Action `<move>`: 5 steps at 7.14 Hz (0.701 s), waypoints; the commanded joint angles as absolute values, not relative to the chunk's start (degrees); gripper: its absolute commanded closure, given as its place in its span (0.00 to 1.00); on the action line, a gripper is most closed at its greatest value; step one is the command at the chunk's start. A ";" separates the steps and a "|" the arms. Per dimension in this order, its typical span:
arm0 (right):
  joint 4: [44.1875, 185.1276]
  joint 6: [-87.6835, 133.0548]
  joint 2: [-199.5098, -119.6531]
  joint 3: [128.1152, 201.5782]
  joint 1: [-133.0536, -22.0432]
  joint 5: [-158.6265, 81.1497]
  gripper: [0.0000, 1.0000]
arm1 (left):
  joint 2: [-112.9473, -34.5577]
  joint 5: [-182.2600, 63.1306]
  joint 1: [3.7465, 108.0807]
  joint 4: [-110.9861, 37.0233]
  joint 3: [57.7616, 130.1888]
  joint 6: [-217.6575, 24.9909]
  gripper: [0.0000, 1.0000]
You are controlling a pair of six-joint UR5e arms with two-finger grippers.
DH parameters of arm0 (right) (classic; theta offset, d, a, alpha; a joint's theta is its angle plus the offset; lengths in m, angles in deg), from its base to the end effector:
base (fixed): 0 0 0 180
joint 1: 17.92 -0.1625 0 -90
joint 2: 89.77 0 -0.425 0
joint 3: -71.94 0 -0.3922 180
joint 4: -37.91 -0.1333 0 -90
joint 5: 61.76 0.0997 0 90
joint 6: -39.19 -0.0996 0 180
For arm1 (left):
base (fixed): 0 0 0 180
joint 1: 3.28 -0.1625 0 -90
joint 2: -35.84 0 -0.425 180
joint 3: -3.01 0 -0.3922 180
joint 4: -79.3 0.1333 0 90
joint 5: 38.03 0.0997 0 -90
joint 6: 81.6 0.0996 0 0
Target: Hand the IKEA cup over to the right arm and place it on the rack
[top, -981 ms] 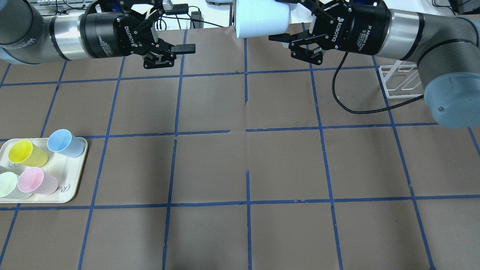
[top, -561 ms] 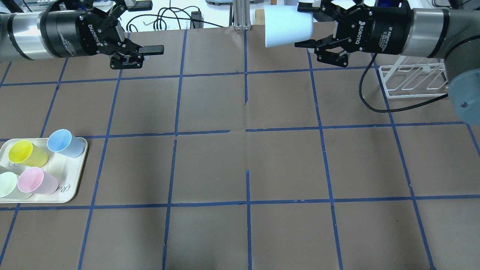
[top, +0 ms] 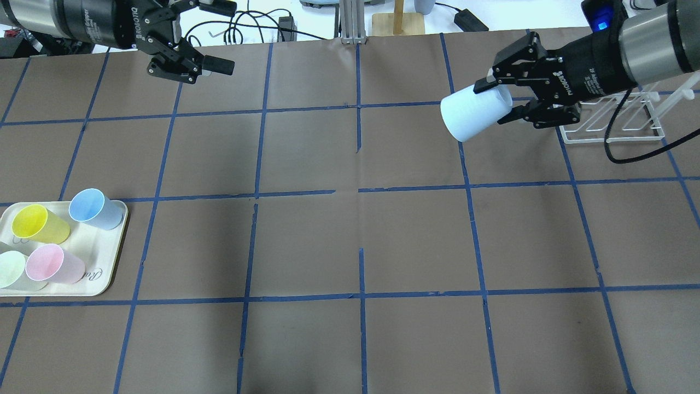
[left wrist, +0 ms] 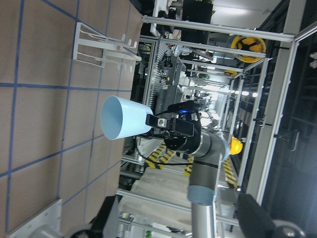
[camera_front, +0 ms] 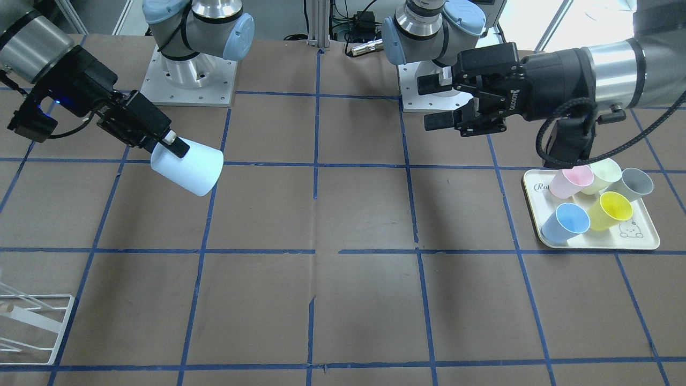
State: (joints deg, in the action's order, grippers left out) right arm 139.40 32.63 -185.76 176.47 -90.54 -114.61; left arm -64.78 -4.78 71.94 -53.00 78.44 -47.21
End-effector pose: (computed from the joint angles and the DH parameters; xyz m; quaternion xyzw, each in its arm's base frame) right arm 0.0510 -0.4845 0.4528 0.1885 0.9287 -0.0543 0.3147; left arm -0.0783 -0.5521 0.5025 0.0123 -0.8455 -0.0760 0.5284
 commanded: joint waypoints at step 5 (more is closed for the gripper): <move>149.22 64.03 -181.91 172.49 -90.43 -151.46 0.67 | -64.71 45.87 79.68 -25.14 78.51 -67.85 0.08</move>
